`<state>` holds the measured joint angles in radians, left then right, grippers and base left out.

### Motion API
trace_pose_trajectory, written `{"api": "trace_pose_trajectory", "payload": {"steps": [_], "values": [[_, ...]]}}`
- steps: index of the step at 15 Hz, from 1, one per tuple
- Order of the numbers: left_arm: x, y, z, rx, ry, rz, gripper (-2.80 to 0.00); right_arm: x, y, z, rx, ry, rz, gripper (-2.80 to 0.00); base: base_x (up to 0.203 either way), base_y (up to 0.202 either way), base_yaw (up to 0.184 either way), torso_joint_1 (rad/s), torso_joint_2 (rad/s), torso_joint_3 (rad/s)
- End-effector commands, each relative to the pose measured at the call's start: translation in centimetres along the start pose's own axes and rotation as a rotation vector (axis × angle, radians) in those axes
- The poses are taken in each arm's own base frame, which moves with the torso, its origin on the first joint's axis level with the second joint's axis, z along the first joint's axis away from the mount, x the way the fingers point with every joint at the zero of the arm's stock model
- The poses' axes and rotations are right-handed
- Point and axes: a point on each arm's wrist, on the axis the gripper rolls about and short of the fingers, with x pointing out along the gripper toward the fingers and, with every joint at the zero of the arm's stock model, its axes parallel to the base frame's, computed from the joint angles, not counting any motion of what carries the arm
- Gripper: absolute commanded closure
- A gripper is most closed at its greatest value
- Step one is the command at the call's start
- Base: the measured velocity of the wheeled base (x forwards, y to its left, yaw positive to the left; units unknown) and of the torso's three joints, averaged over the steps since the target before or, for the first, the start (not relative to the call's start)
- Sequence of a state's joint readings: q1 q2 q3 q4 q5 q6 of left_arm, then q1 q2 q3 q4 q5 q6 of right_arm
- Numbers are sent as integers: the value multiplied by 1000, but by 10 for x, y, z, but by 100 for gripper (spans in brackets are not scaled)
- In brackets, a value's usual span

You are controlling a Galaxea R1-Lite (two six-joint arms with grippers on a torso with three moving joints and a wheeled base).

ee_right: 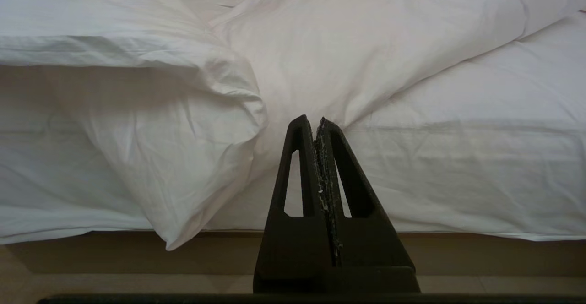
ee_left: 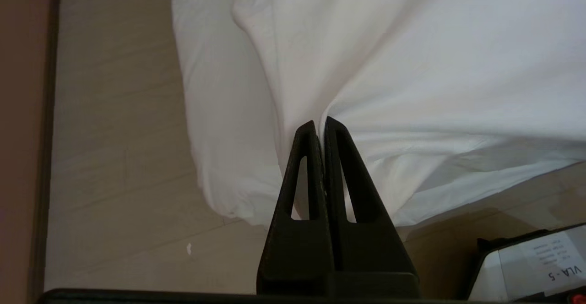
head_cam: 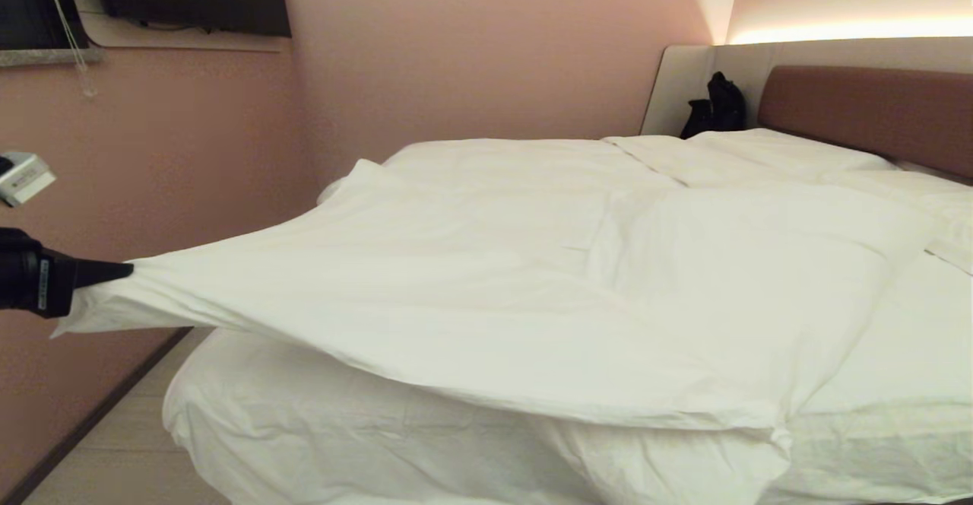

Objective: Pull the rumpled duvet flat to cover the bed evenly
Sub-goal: Flatten the corners of the folded blanket

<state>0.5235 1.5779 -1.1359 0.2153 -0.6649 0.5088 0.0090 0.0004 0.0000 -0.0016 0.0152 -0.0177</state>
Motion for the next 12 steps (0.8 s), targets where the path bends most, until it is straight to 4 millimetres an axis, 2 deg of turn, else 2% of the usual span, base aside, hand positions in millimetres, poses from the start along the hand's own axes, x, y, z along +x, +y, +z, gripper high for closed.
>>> {"api": "trace_pose_trajectory", "payload": {"steps": [1,5,8,12], "values": [[-15,2,-3,-37,-9,45,0,0,0,0,-1,1,0,0,0,0,0,0,0,0],[-22,7,-7,-101,-7,83,0,0,0,0,-1,1,0,0,0,0,0,0,0,0],[-34,18,-16,-267,-13,145,0,0,0,0,-1,1,0,0,0,0,0,0,0,0],[-46,27,-26,-329,-13,207,0,0,0,0,0,1,0,0,0,0,0,0,0,0]]}}
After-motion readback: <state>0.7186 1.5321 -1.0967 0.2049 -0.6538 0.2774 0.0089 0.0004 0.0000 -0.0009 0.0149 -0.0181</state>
